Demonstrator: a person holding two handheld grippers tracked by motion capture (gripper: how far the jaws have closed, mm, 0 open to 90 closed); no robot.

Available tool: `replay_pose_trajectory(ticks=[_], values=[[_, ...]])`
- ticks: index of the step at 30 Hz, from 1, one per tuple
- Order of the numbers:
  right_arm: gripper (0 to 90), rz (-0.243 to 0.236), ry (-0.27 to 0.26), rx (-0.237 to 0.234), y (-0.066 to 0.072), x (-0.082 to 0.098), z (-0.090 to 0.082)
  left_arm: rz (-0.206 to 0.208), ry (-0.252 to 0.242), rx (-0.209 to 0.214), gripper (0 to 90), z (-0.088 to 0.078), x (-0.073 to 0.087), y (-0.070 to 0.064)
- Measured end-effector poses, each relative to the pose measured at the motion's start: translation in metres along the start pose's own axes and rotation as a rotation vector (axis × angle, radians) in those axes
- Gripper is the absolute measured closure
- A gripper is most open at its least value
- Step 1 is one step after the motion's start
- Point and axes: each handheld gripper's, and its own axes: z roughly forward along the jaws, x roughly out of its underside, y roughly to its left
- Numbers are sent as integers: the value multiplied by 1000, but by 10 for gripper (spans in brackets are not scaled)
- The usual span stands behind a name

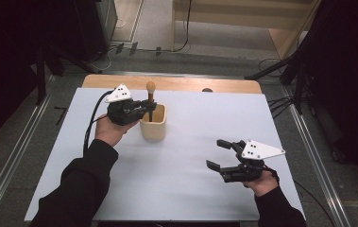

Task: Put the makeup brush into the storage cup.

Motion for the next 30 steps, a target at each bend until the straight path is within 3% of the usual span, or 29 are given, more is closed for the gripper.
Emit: replay_pose_trajectory(ticks=[19, 21, 23, 24, 27, 30], values=[[220, 2, -1, 1, 0, 0, 0, -30, 10, -5, 773, -1, 6, 4], [220, 2, -2, 0, 0, 0, 0, -48, 0, -5, 667, 0, 6, 5], [220, 1, -1, 0, 0, 0, 0, -30, -4, -23, 480, 1, 6, 4], [220, 2, -1, 0, 0, 0, 0, -13, 0, -33, 433, 1, 6, 3], [220, 3, -1, -1, -1, 0, 0, 41, 9, -51, 343, 3, 6, 0], [220, 3, -2, -1, -1, 0, 0, 46, 13, -75, 256, 3, 6, -2]])
